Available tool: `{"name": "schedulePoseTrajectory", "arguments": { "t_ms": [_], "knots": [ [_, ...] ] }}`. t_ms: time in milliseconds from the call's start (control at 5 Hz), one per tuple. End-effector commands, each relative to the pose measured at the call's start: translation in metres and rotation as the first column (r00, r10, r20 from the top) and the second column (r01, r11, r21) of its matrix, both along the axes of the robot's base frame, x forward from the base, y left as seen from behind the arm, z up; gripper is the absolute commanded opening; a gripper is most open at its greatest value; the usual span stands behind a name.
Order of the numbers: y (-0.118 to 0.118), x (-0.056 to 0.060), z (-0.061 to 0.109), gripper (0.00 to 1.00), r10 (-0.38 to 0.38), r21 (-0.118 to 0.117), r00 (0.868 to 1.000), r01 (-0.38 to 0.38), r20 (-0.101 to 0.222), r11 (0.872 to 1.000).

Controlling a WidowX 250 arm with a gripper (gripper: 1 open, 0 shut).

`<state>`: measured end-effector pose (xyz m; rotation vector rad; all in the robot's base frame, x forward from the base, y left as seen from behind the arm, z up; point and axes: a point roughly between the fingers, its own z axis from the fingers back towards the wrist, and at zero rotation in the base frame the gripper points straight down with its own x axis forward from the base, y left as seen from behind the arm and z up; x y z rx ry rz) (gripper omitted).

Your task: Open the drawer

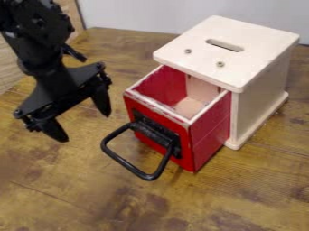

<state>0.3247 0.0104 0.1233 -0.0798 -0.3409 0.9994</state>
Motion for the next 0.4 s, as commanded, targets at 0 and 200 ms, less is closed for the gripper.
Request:
{"name": "schedulePoseTrajectory", "arguments": {
  "t_ms": [0, 200],
  "knots": [
    [-0.0028, 0.0067, 0.0151, 1.00, -0.022, 0.019, 0.998, 0.021, 0.057, 1.000],
    [-0.0033, 0.0068, 0.0142, 1.00, -0.019, 0.031, 0.998, 0.018, 0.054, 0.999]
  ]
}}
